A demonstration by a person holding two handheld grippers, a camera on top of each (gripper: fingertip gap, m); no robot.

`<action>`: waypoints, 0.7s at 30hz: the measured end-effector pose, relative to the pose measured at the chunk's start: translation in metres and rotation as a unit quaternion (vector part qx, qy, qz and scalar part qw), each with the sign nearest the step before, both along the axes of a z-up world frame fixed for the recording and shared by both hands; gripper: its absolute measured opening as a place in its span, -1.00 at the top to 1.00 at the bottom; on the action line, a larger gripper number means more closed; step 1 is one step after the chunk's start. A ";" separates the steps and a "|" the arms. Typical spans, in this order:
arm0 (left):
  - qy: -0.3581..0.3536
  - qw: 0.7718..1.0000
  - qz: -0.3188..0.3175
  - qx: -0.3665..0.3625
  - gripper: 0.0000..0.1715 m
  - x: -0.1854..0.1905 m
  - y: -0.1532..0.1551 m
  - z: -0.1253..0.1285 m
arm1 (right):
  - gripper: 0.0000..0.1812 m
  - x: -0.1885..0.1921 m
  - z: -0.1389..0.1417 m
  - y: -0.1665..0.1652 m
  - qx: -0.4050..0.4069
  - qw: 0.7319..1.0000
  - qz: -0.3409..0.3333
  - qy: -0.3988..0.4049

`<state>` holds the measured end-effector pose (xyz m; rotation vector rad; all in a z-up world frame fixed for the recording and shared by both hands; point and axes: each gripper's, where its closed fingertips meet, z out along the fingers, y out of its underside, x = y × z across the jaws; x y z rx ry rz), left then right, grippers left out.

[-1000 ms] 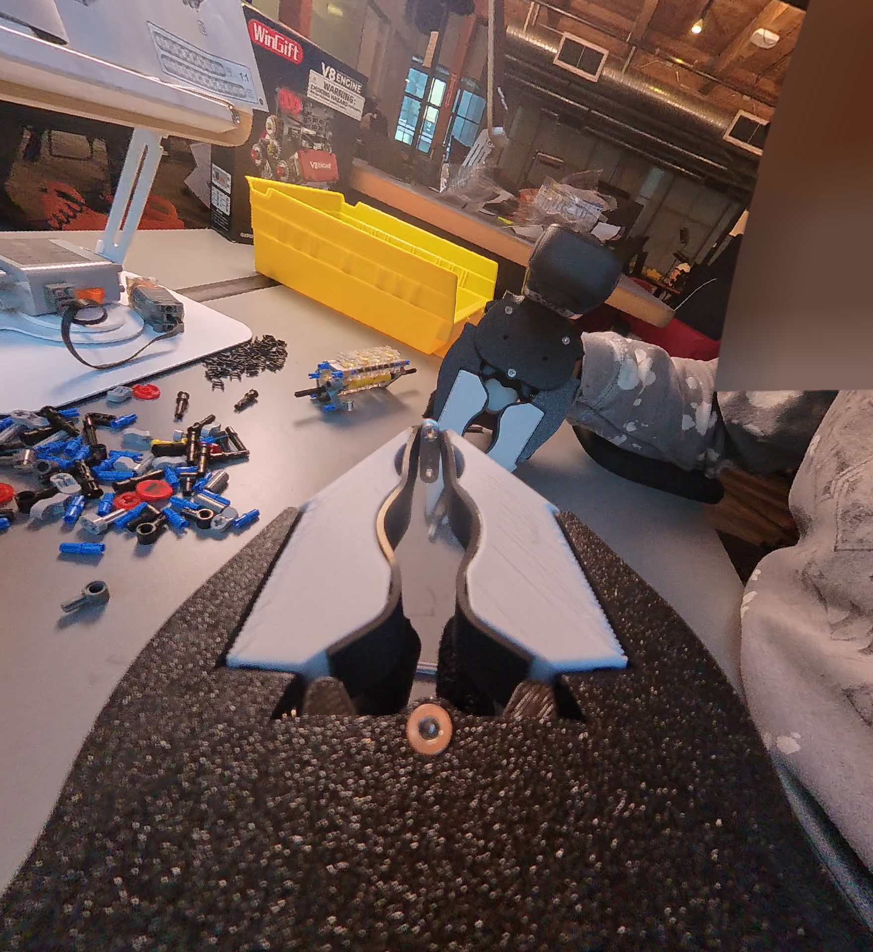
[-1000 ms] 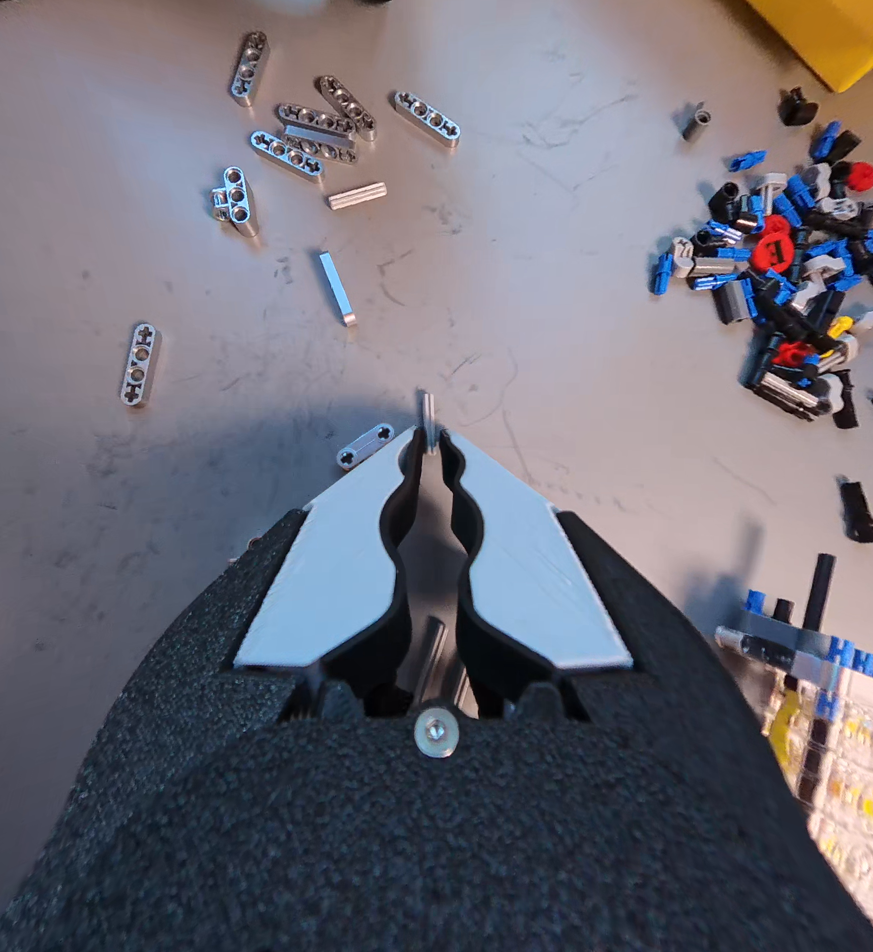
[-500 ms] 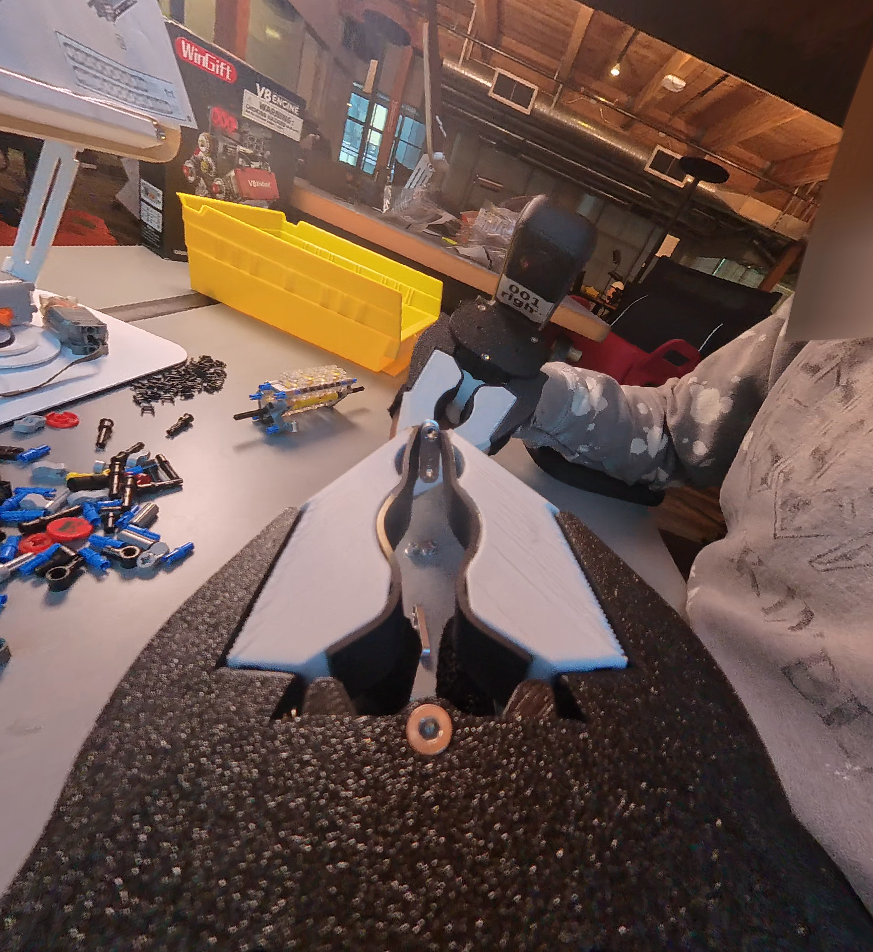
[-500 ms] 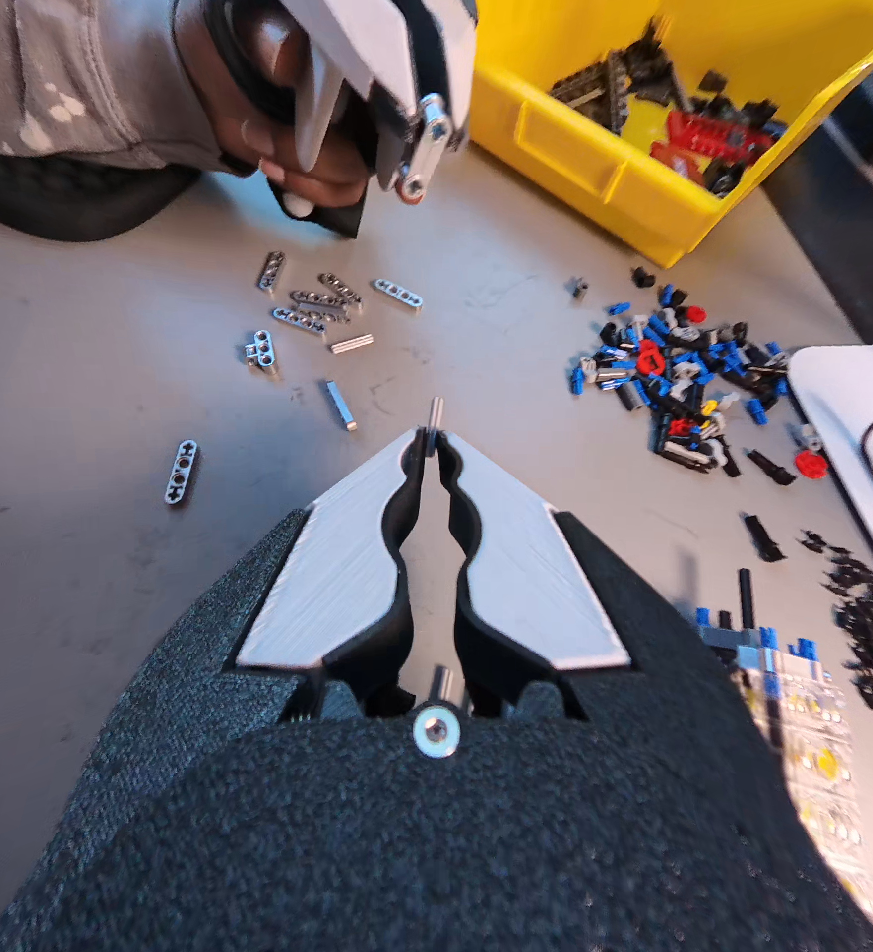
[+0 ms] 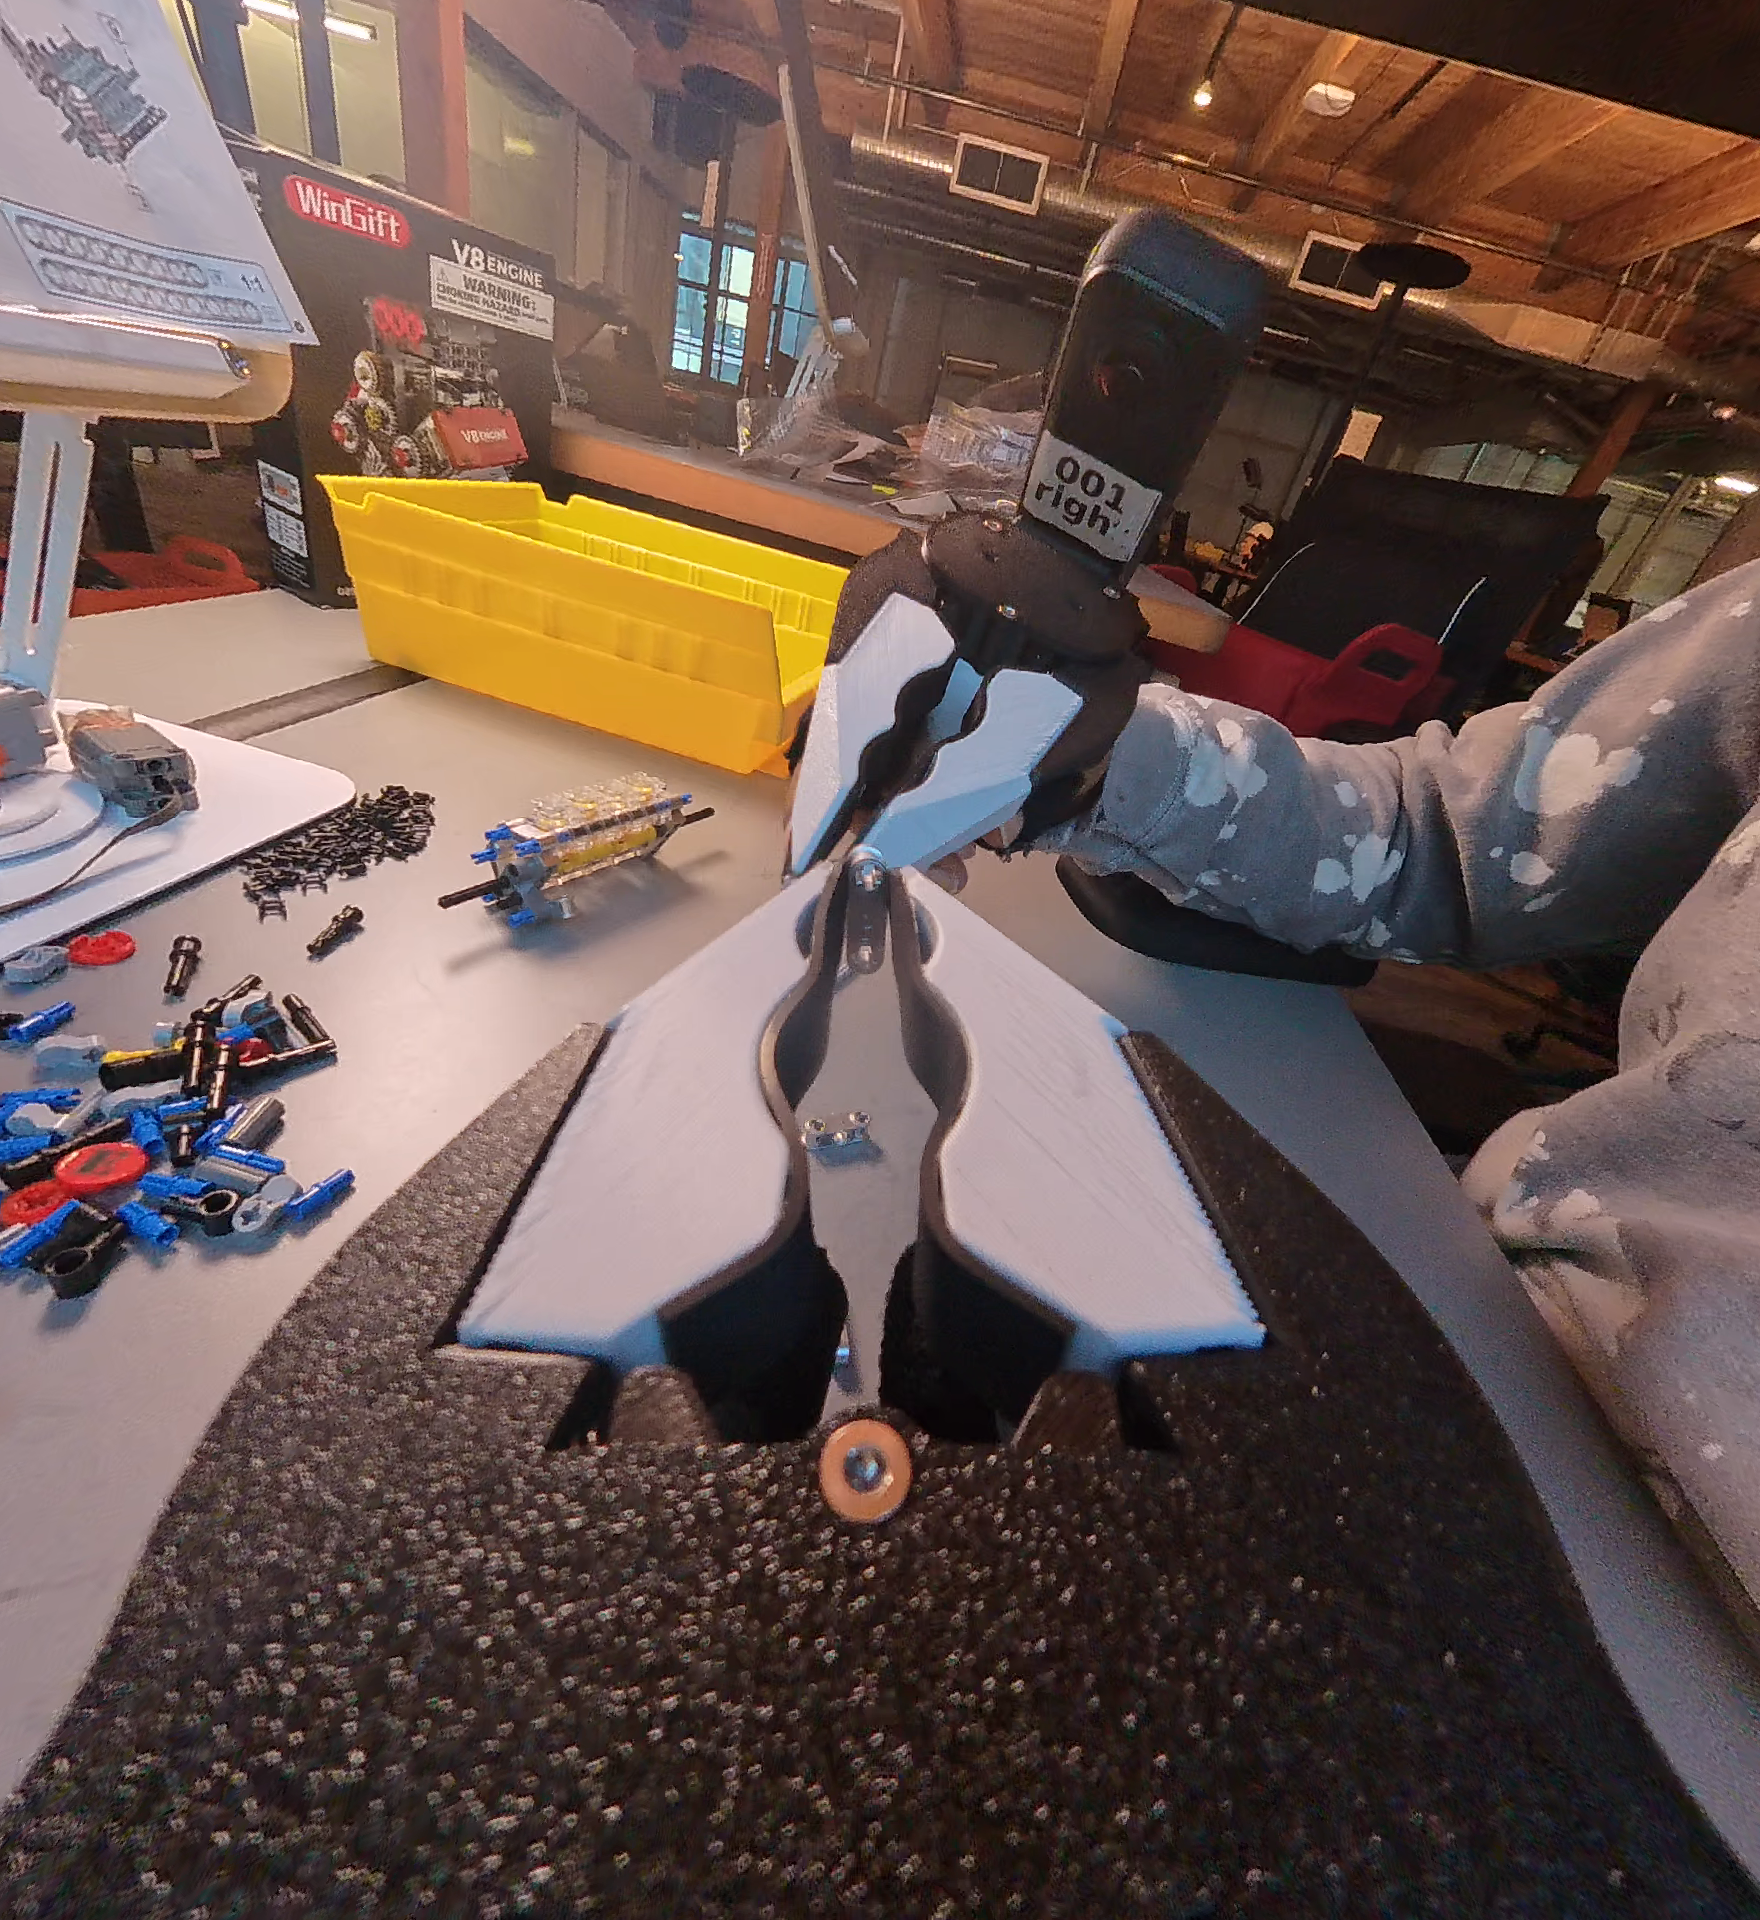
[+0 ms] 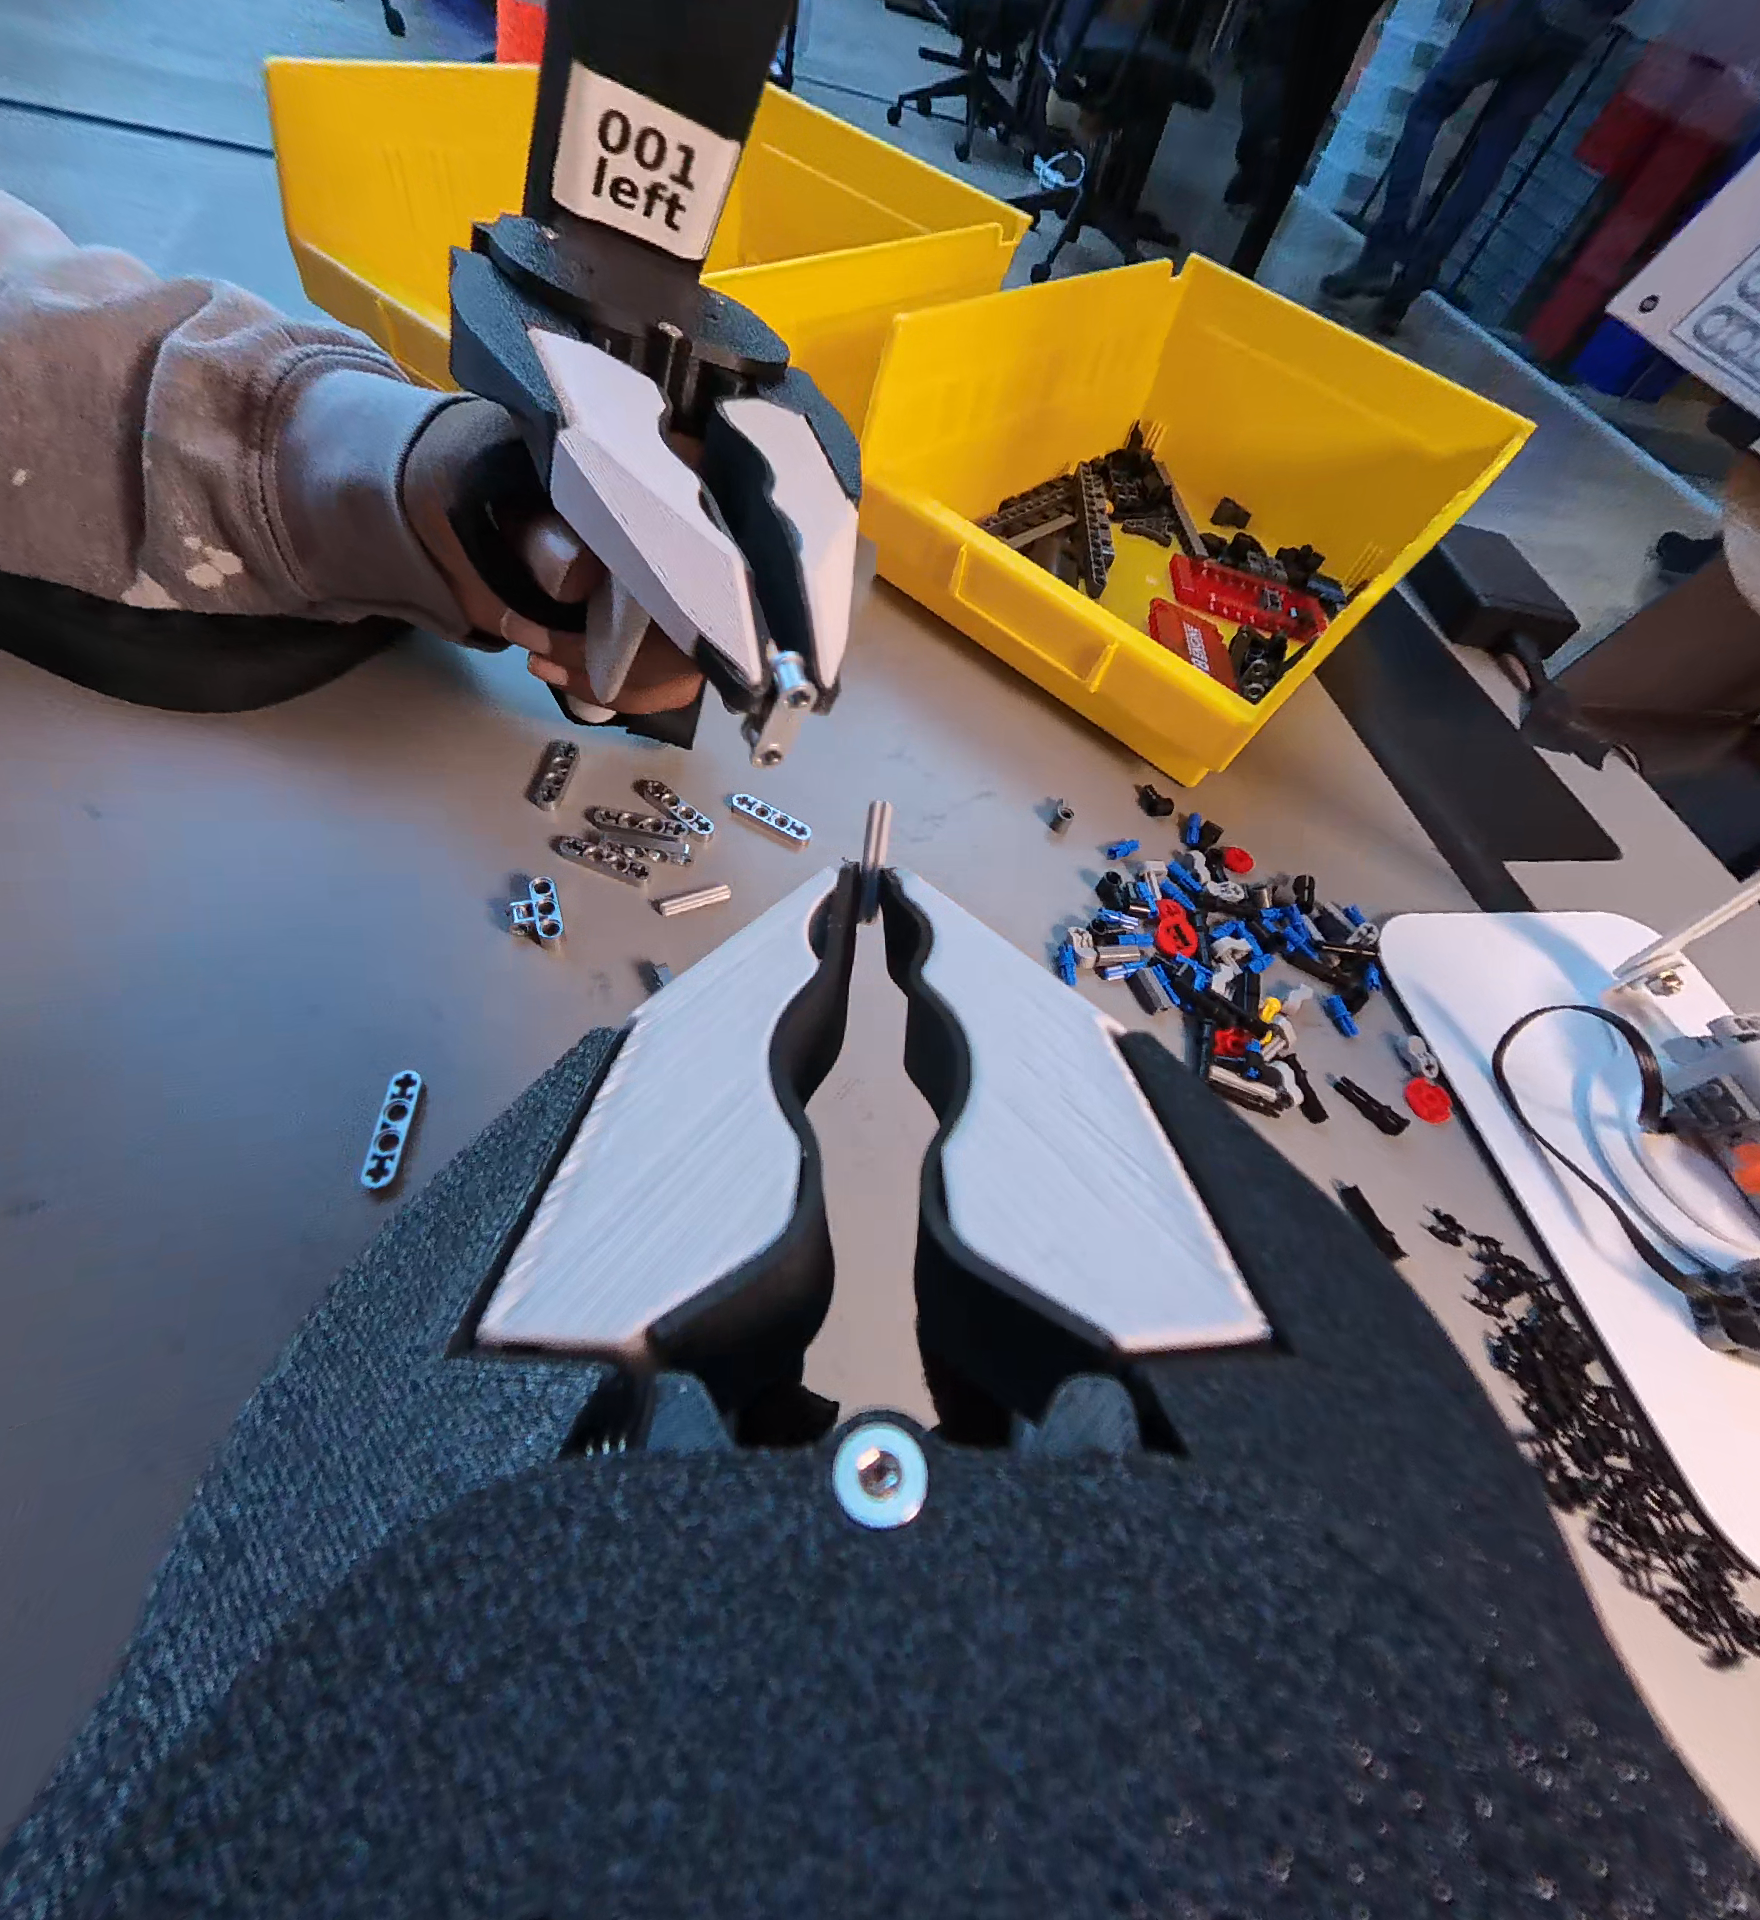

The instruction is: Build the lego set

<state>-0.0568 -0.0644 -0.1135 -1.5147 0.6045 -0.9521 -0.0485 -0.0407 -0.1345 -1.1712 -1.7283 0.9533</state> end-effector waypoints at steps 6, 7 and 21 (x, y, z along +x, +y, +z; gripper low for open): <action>0.026 0.999 -0.005 0.018 0.94 0.008 -0.005 0.001 | 0.98 0.005 -0.005 -0.006 -0.007 1.000 0.017 -0.004; 0.030 0.999 -0.005 0.018 0.94 0.009 -0.004 -0.001 | 0.98 0.006 -0.005 -0.006 -0.011 1.000 0.020 -0.004; 0.019 0.999 -0.029 0.001 0.94 0.016 -0.003 -0.006 | 0.98 0.008 0.012 0.001 -0.050 0.998 0.027 0.018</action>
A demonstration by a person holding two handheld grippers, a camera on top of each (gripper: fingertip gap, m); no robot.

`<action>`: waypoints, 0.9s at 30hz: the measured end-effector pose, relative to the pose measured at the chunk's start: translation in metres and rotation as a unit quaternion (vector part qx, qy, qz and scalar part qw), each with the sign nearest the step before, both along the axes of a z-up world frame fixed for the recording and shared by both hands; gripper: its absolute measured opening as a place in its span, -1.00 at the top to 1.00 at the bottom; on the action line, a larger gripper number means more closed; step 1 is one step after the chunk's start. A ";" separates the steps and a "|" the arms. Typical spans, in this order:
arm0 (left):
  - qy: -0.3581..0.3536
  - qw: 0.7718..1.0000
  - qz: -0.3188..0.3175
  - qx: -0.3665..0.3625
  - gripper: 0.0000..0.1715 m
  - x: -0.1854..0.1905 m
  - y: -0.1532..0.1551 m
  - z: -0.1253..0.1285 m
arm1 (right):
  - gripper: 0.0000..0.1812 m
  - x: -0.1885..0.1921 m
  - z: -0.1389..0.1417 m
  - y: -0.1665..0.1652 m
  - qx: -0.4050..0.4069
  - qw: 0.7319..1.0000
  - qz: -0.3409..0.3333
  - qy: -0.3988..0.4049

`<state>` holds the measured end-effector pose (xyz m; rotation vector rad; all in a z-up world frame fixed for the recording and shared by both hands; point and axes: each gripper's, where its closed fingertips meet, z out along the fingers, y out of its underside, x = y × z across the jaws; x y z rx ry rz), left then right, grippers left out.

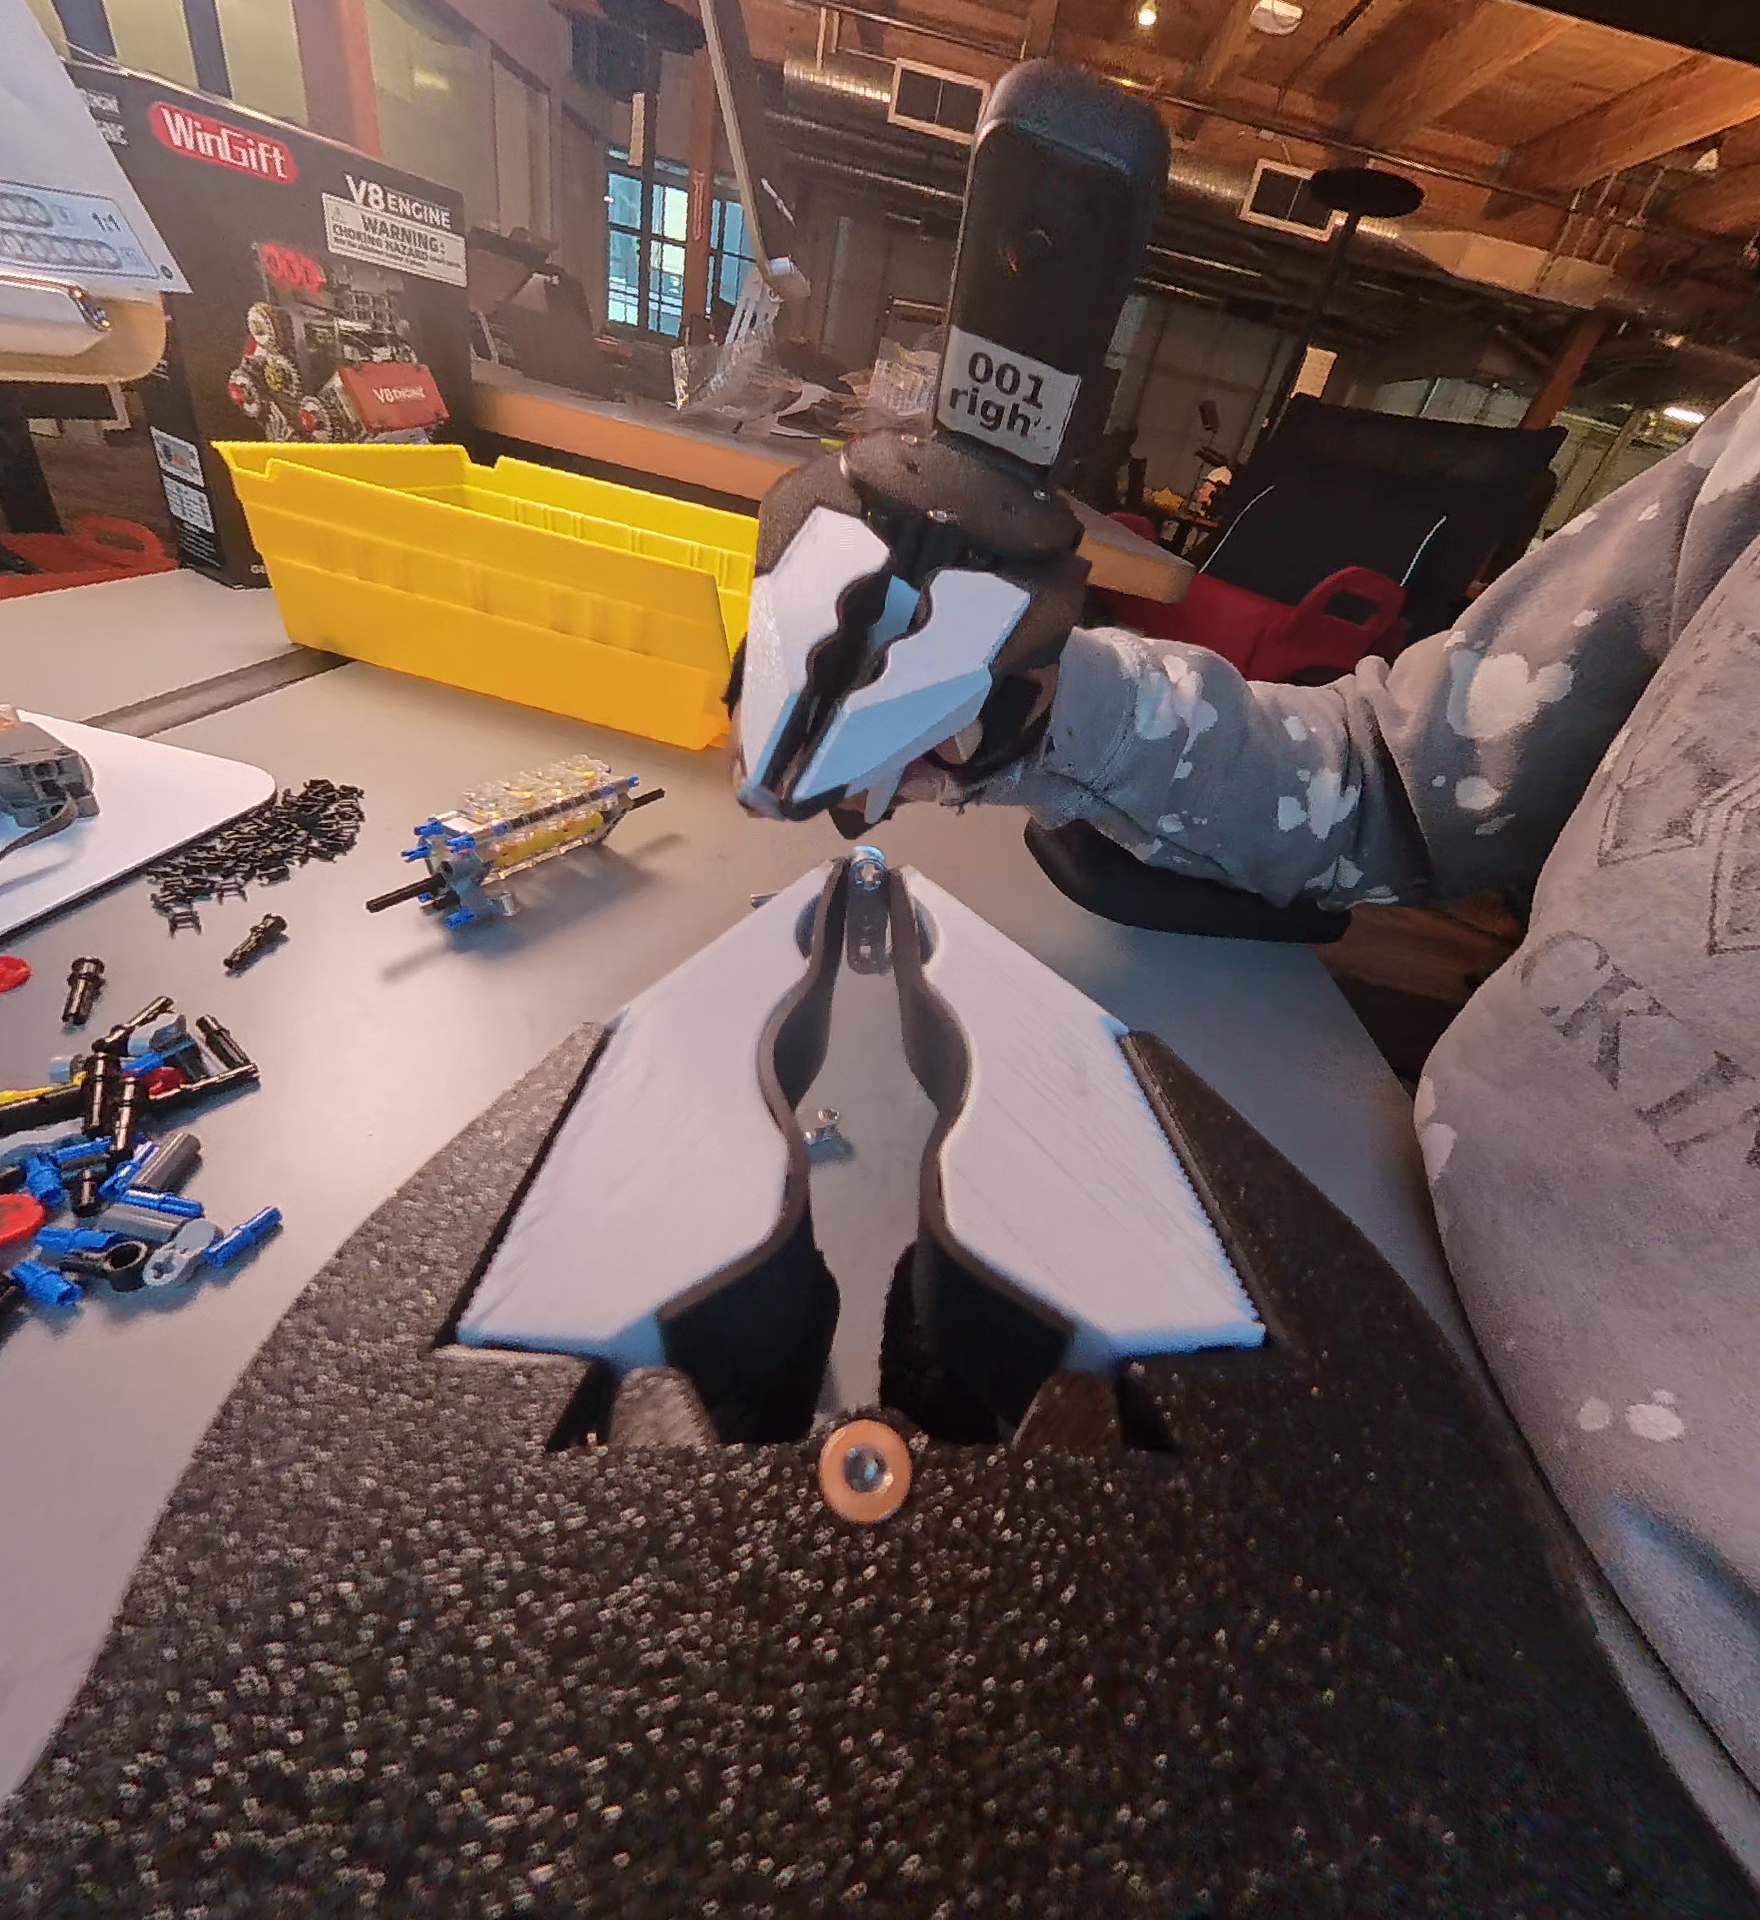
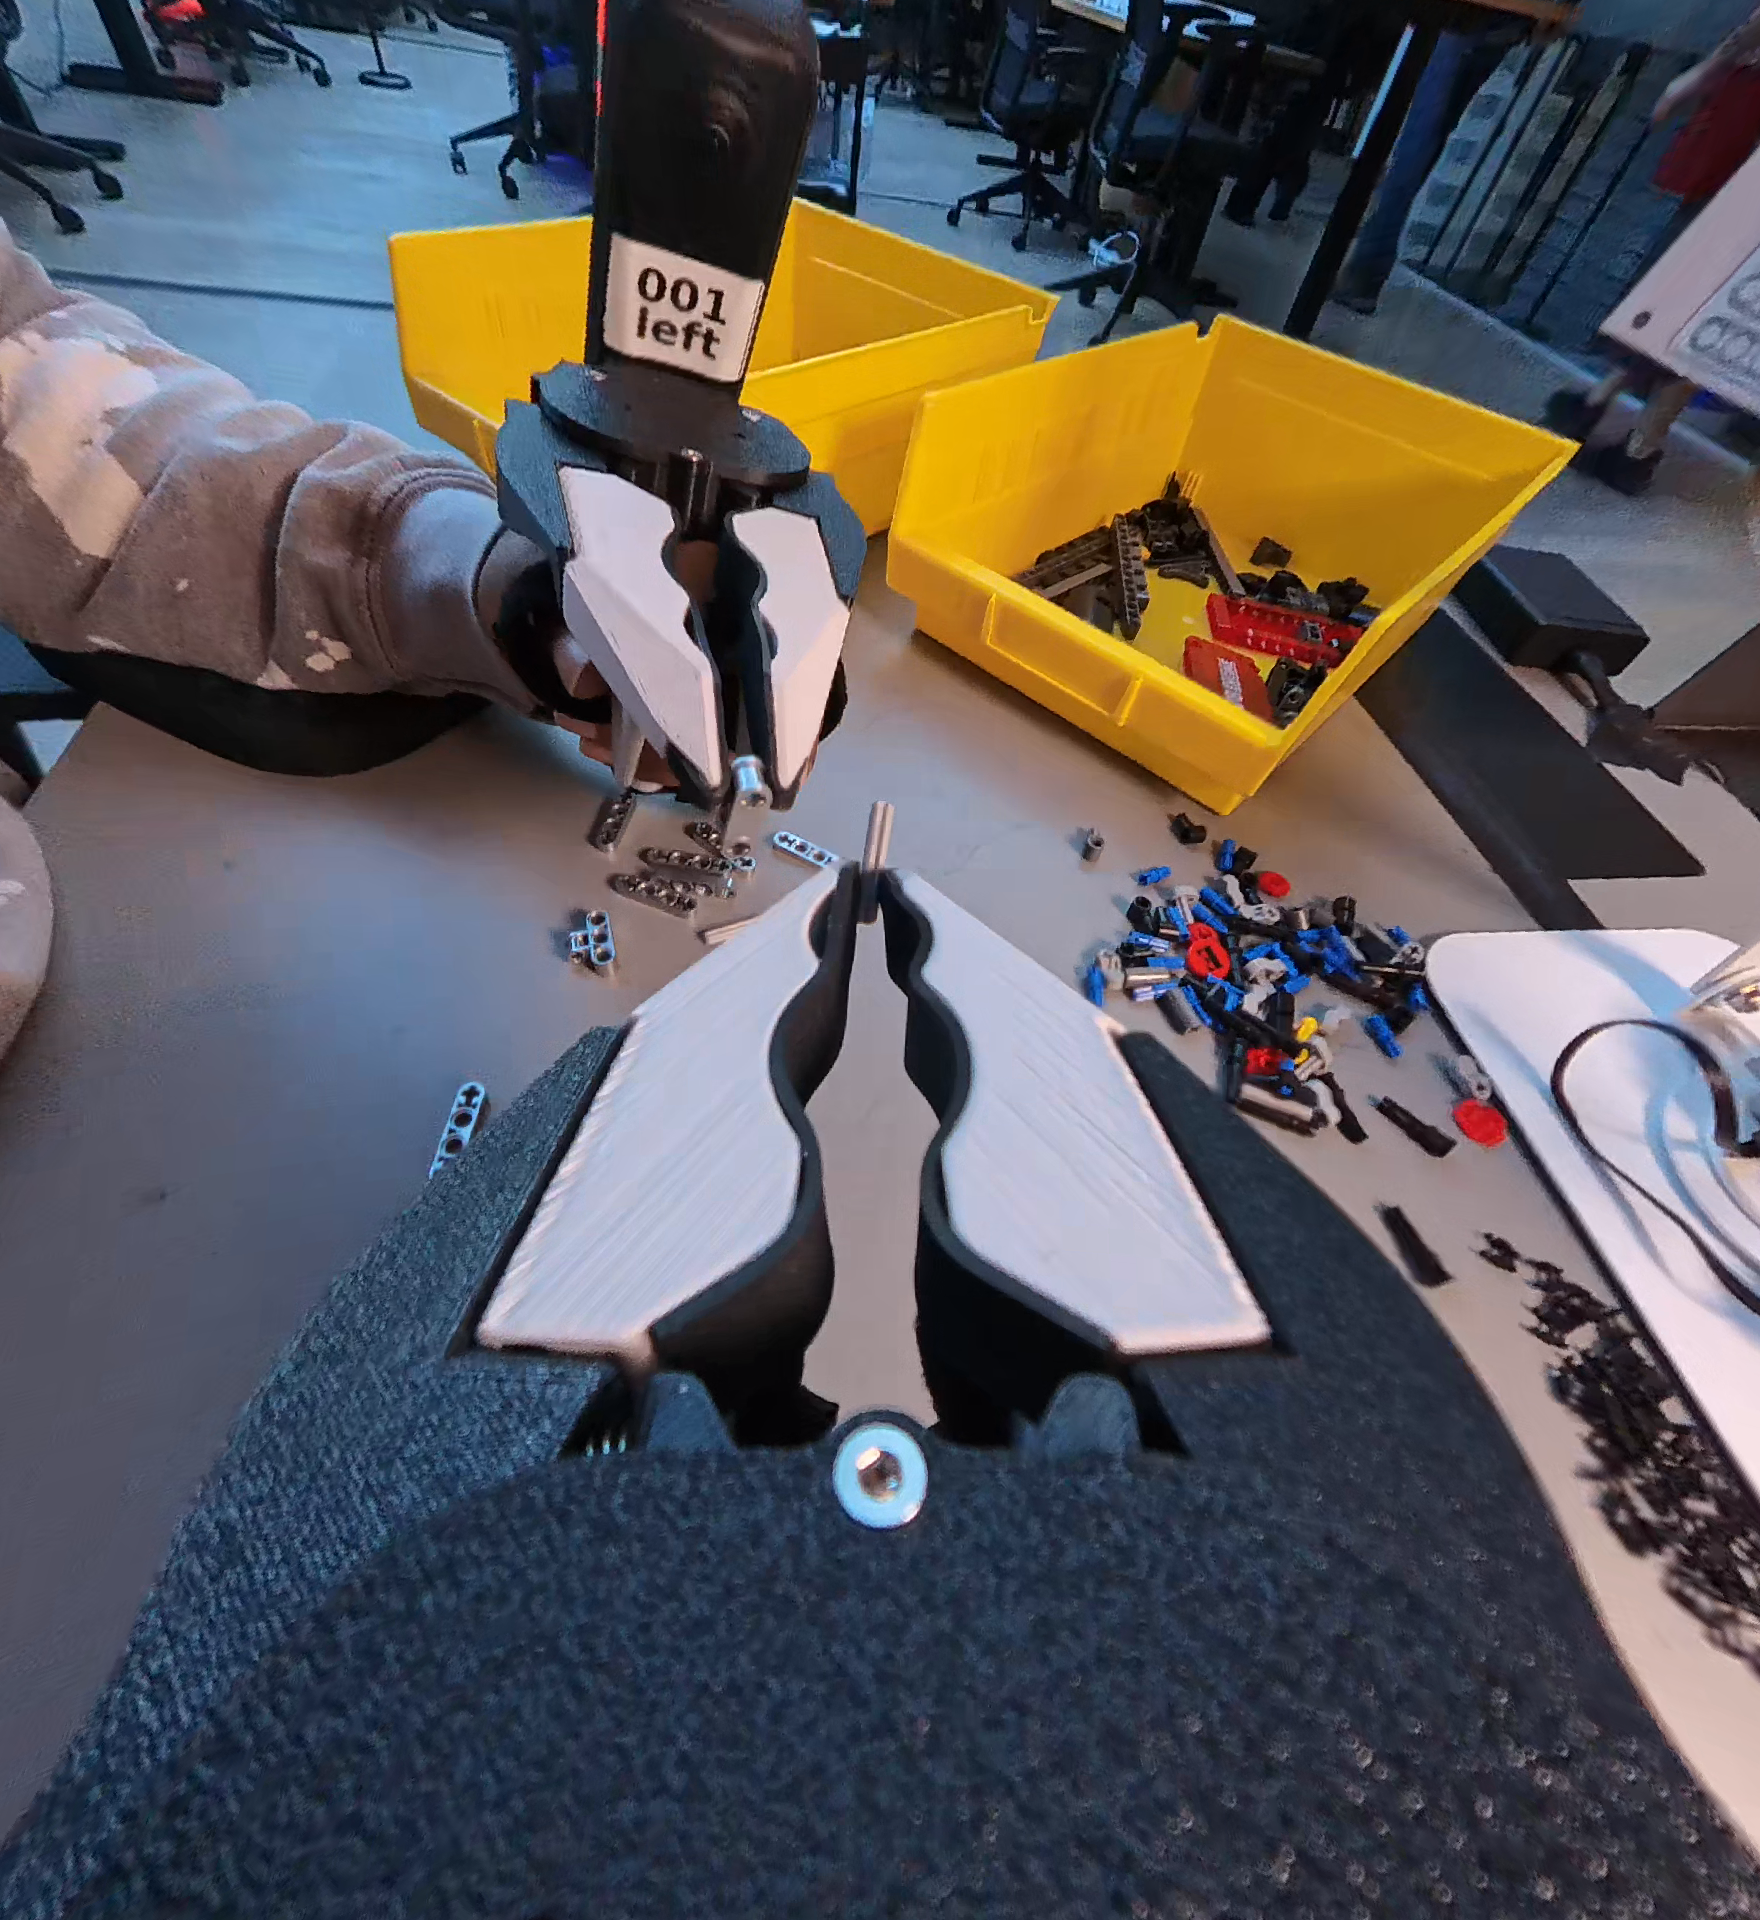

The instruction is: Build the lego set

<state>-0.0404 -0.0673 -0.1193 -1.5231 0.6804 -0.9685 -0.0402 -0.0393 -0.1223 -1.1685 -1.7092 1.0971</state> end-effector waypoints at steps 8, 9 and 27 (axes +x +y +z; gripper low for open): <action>-0.035 0.998 -0.002 0.046 0.94 -0.006 -0.009 0.022 | 0.98 -0.014 0.040 -0.012 0.073 0.997 0.035 -0.016; -0.039 0.998 -0.002 0.050 0.93 -0.007 -0.010 0.024 | 0.98 -0.013 0.037 -0.017 0.075 0.996 0.043 -0.023; -0.107 0.992 -0.067 -0.005 0.94 -0.005 -0.017 0.026 | 0.98 -0.001 0.018 -0.036 0.074 0.993 0.069 -0.062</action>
